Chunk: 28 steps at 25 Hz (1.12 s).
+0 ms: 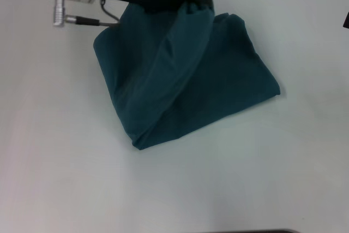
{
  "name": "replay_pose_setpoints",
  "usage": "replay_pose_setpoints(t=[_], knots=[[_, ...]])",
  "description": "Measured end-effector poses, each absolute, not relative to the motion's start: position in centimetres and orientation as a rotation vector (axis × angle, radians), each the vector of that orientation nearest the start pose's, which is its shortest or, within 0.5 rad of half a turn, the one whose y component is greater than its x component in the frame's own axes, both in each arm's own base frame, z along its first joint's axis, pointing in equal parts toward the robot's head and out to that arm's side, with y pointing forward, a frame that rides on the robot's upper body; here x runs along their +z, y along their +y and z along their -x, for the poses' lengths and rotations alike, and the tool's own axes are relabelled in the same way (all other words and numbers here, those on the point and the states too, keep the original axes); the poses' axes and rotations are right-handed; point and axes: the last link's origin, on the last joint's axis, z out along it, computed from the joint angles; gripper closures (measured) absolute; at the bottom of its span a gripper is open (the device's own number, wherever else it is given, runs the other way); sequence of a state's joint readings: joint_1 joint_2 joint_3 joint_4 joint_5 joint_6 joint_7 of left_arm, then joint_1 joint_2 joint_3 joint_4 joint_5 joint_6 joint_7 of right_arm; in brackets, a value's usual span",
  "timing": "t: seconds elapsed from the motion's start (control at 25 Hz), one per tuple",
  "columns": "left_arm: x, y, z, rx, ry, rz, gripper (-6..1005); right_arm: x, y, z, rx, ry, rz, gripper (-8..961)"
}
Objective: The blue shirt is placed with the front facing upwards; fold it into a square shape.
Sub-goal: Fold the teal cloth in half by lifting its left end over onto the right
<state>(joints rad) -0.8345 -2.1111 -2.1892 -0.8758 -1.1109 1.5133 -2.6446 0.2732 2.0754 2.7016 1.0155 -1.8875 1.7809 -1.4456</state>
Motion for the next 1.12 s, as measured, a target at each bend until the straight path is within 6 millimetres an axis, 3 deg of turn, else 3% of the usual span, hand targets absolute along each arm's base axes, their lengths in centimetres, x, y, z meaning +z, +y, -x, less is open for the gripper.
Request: replay_pose_setpoints(t=[0.4,1.12], knots=[[-3.9,40.1,10.8,-0.459,-1.65,2.624,903,10.4,27.1,-30.6,0.881,0.901,2.354,935],[-6.9,39.5,9.6,-0.402,-1.655,2.658,886,10.3,27.0,-30.6,0.888,0.911,2.359,925]])
